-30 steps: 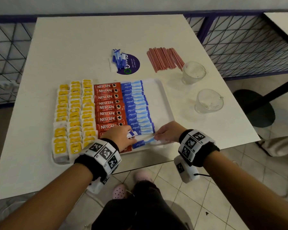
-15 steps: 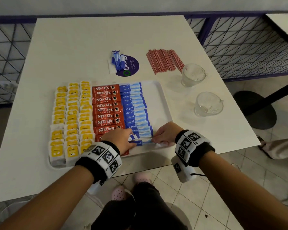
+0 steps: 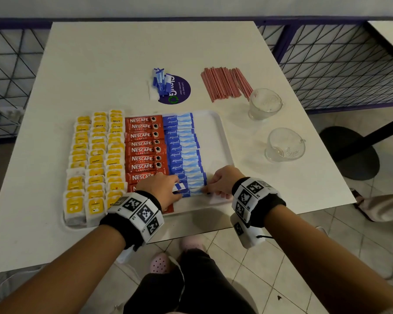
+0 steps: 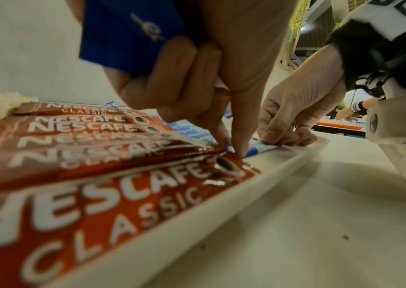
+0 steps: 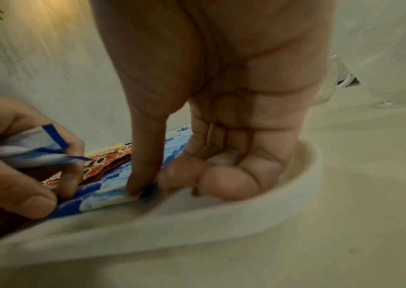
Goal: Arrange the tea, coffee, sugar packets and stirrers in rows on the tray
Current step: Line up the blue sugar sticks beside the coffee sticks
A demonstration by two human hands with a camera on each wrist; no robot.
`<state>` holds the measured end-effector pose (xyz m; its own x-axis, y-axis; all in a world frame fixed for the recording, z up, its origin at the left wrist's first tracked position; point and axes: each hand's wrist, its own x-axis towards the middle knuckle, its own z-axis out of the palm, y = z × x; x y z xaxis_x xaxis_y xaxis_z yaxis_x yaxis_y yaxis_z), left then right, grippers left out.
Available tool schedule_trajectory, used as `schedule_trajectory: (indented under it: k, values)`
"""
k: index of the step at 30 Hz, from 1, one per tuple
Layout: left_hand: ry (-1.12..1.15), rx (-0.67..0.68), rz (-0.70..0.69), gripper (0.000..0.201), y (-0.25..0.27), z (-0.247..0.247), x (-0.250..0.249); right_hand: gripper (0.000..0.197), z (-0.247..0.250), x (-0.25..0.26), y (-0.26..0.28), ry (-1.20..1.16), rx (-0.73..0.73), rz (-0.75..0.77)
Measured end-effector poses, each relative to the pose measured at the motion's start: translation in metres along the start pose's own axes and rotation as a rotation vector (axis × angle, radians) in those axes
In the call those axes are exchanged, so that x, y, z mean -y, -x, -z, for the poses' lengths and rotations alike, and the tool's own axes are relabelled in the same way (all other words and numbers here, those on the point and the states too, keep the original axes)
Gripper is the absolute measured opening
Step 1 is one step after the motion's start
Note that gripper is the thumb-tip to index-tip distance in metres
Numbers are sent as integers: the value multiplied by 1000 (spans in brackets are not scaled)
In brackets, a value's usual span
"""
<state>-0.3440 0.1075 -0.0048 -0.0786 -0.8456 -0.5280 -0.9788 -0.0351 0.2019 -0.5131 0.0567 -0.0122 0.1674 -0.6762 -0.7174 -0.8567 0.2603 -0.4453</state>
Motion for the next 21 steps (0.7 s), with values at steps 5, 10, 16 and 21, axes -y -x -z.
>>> schedule_trajectory:
  k: [5,10,16,21]
  values:
    - [-2,-1,-2,35,0,-1,1,30,1,-2,-1,-3,5,16]
    - [11,-8,-17,36,3,4,2,31,5,-5,1,-32,27,30]
    - [217,39,-82,35,5,13,11,29,16,3,8,2,32,132]
    - [633,36,-61,31,7,27,20,27,18,31,16,20,50,260]
